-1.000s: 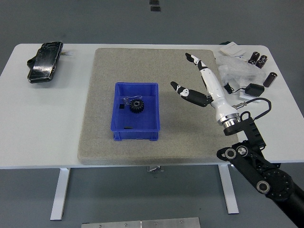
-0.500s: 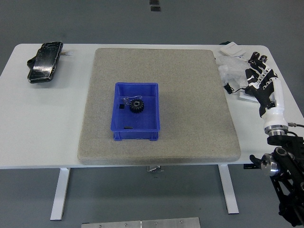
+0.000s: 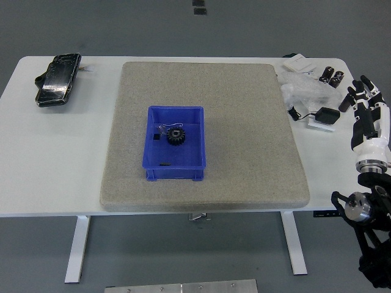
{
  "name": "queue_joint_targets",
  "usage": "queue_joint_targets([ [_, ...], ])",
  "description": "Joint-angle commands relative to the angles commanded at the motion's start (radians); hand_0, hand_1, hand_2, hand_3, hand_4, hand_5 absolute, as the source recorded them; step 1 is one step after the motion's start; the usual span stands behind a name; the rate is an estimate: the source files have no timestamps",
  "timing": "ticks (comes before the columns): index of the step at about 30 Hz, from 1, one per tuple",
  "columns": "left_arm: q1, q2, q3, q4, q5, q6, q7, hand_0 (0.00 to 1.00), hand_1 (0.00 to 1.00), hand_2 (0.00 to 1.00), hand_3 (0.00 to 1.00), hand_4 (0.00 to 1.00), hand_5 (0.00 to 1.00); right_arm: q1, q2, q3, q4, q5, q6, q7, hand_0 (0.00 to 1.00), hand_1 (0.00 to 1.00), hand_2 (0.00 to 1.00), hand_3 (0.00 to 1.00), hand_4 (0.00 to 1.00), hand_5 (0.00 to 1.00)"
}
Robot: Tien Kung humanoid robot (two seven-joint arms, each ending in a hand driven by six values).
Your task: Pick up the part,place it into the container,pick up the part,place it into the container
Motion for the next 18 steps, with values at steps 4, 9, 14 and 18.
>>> queue_joint_targets([
  [4,-0.005,0.006,0.008,0.0,-0.014,0.0,-0.002,0.642,0.565,0.563,0.605,0.68,0.249,0.007,0.005,-0.004,-0.007,0.0,0.002,0.0,0.879,0.797,0.778,0.757,0.813,0.536],
  [9,-0.006,0.002,0.003,0.0,-0.005,-0.001,-0.001,0.642,0.565,0.563,0.605,0.68,0.249,0.002,-0.001,0.003,-0.002,-0.003,0.001,-0.001,0.879,0.797,0.778,0.757,0.813,0.536],
  [14,-0.008,-0.004,-0.007,0.0,0.006,-0.002,0.0,0.642,0.567,0.563,0.606,0.681,0.25,0.002,0.0,-0.004,-0.01,-0.004,0.0,0.0,0.879,0.794,0.775,0.752,0.813,0.537],
  [18,-0.011,-0.007,-0.009,0.0,0.008,-0.002,0.0,0.642,0.566,0.563,0.606,0.681,0.25,0.006,0.002,-0.014,-0.015,-0.014,-0.001,-0.002,0.879,0.793,0.774,0.746,0.81,0.541],
])
